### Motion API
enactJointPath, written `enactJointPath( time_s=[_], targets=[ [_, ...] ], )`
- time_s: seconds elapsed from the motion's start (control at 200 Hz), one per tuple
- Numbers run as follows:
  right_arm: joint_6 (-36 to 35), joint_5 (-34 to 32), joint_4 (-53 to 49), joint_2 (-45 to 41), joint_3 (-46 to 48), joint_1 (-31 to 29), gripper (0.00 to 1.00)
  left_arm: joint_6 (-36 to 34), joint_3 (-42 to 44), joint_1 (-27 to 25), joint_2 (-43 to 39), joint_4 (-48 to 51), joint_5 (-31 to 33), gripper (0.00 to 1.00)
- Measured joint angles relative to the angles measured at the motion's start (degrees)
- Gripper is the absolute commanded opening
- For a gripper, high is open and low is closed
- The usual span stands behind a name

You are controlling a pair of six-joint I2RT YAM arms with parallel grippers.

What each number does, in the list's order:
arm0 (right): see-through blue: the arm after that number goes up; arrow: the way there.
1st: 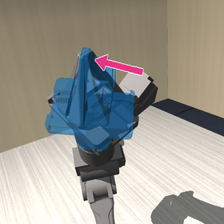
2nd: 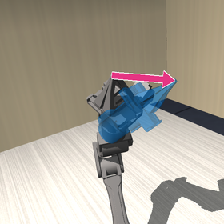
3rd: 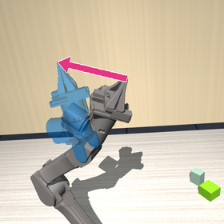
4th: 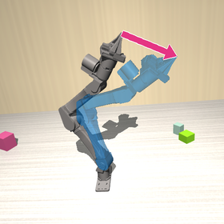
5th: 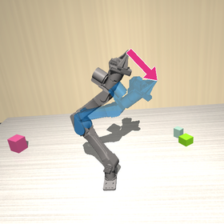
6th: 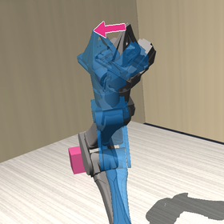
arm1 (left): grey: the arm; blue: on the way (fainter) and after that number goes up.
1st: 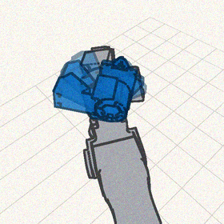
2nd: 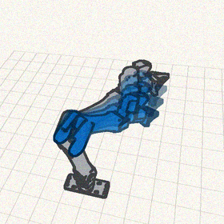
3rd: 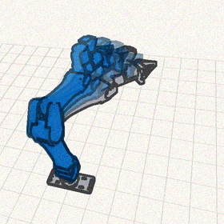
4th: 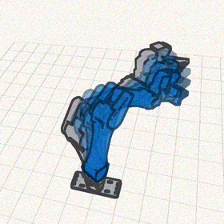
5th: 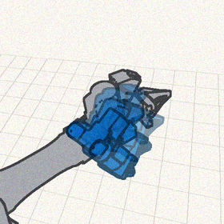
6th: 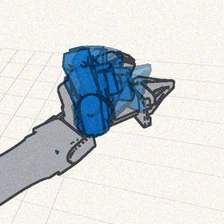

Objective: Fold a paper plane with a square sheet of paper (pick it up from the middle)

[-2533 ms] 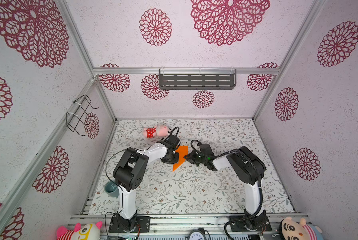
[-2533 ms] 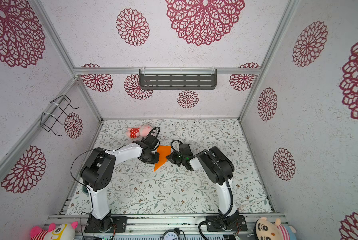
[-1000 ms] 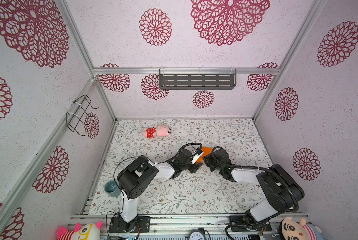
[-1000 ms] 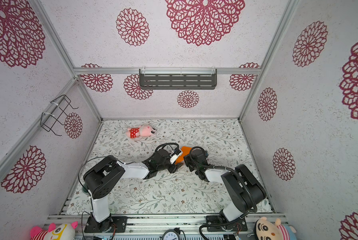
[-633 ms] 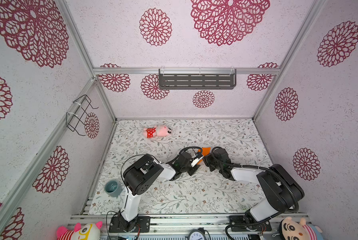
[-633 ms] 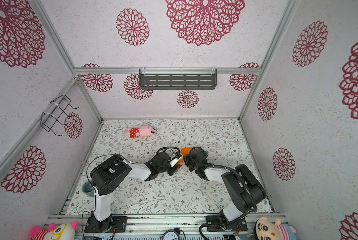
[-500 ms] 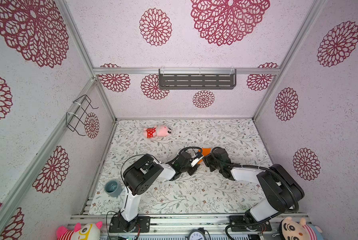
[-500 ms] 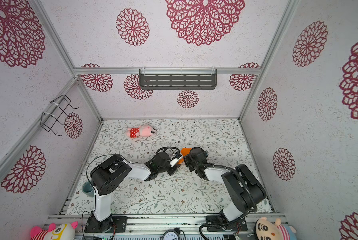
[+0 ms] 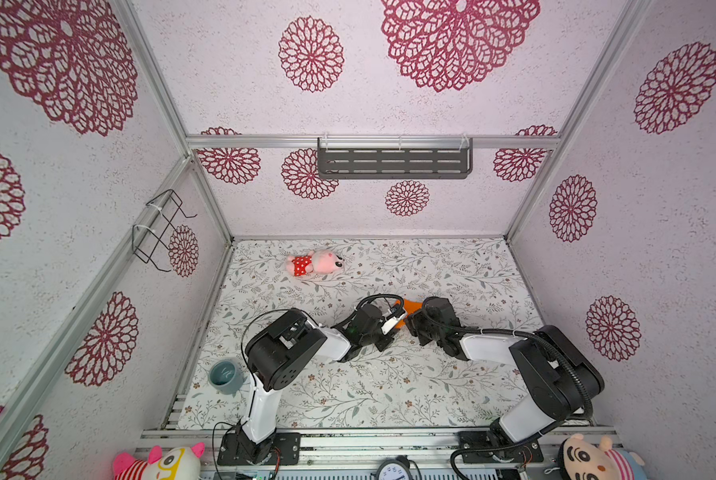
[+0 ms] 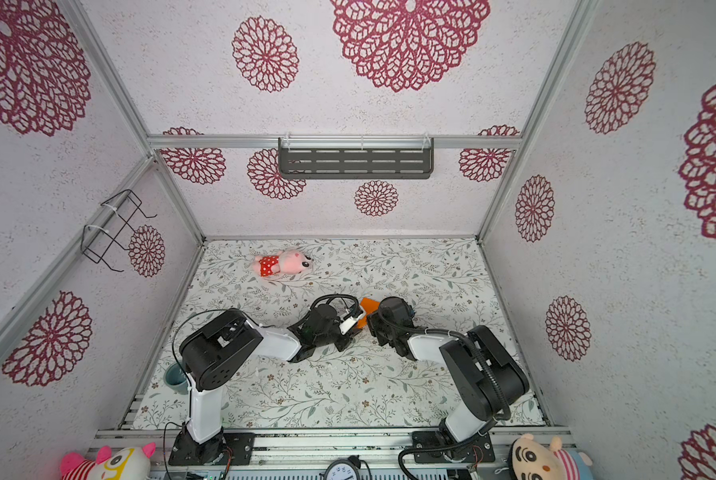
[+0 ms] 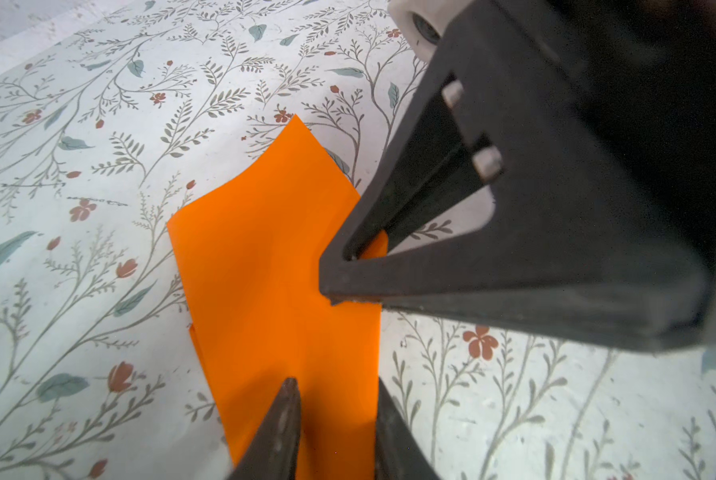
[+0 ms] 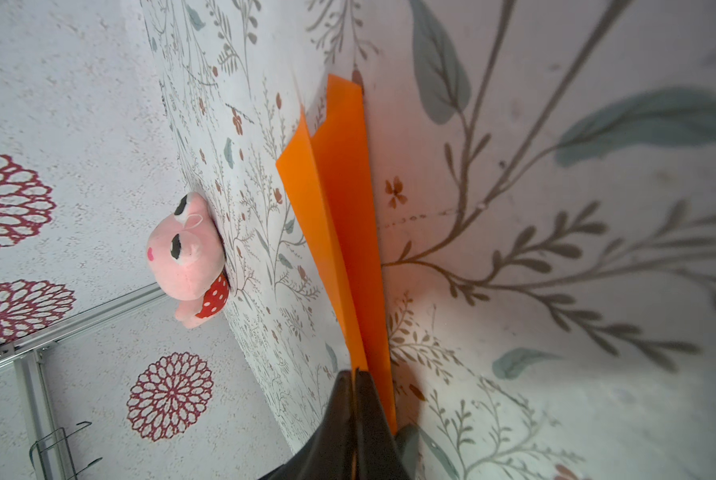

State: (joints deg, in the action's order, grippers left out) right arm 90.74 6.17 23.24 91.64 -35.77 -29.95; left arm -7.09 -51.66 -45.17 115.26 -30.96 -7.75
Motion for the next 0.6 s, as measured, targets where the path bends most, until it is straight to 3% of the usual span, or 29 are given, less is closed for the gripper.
enactJointPath(
  time_s=[0.19,0.455,0.6],
  targets=[
    [0.68,0.35,0.04,0.39,0.00,0.04,0.15,0.04,0.02,0.00,0.00,0.04,0.20,0.12],
    [0.26,0.20,-1.18,0.07,0.00,0.22,0.49,0.22,0.00,0.04,0.00,0.24,0.50,0.02],
    [-1.31,-1.16,-4.22,-2.40,0.00,0.85,0.58,1.11,0.09,0.48,0.00,0.33,-0.31,0.00]
  ],
)
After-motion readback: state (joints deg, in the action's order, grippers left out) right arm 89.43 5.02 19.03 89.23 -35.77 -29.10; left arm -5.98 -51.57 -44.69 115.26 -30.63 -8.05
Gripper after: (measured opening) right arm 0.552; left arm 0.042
